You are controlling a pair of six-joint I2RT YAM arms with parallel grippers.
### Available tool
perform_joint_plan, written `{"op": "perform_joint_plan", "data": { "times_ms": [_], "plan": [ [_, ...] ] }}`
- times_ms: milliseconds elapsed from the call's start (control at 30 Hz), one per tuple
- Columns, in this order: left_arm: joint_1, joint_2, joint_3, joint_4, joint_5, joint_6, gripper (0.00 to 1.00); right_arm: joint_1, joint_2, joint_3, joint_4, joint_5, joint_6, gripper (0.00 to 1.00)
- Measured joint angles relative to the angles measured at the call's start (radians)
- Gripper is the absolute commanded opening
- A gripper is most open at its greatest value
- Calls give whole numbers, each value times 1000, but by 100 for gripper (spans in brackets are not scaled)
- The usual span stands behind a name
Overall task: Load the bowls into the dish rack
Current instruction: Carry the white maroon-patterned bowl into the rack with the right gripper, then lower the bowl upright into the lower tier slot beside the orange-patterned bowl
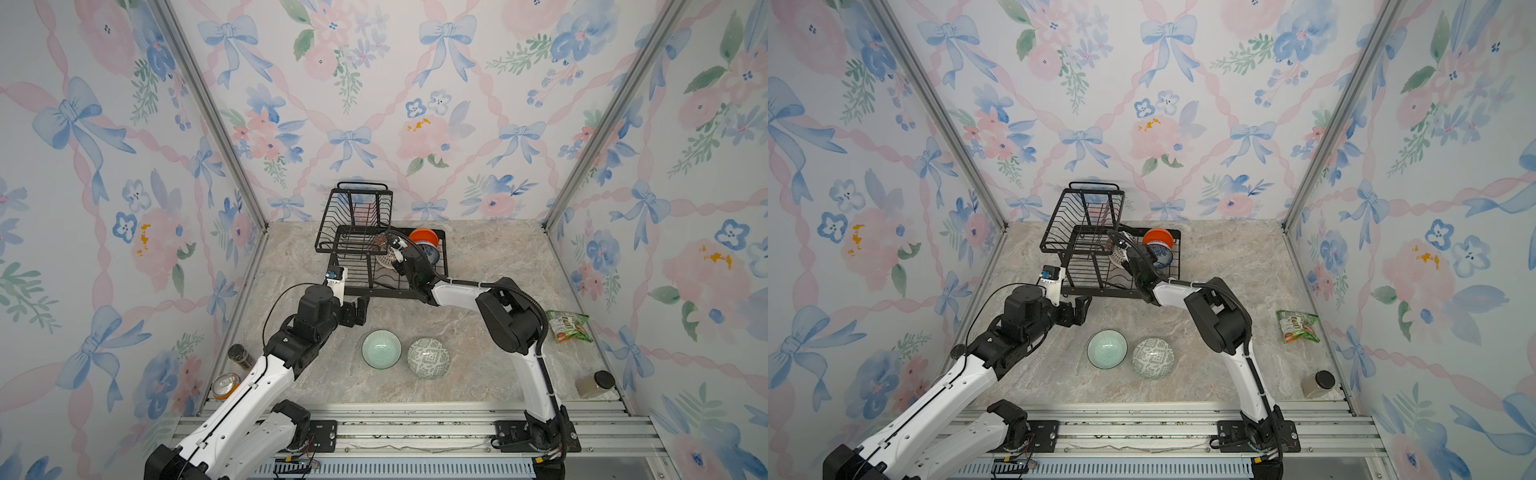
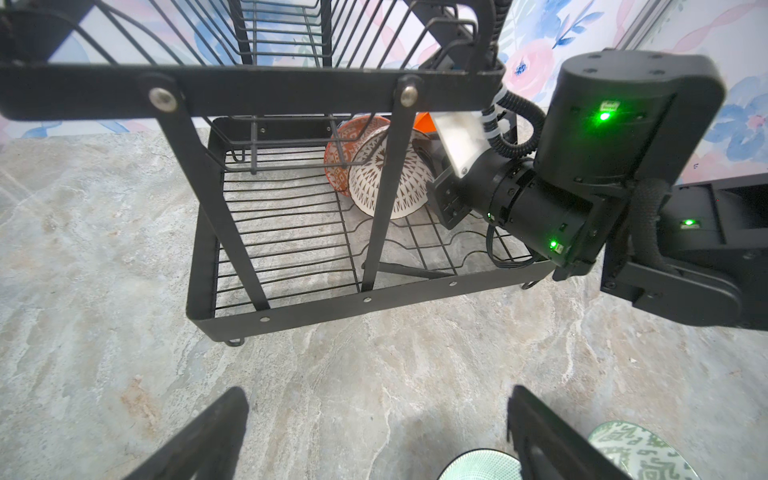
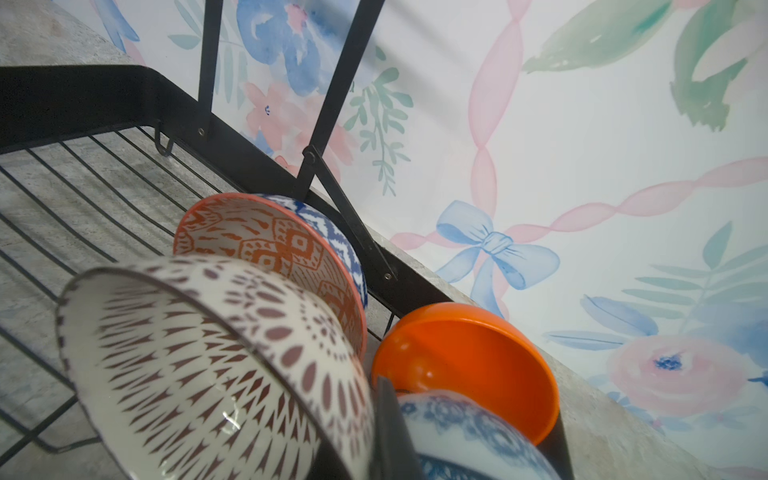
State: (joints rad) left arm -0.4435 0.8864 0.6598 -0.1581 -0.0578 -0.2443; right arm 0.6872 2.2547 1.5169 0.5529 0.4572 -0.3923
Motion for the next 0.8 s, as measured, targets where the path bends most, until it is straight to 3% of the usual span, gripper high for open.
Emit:
{"op": "perform_joint_plan", "data": {
  "times_ms": [367,800],
  "plan": [
    [0,0,0,0,3,0,98,3,43,43,51,-10,-90,0],
    [0,1,0,0,7,0,98,3,45,26,92,-20,-111,0]
  ]
}}
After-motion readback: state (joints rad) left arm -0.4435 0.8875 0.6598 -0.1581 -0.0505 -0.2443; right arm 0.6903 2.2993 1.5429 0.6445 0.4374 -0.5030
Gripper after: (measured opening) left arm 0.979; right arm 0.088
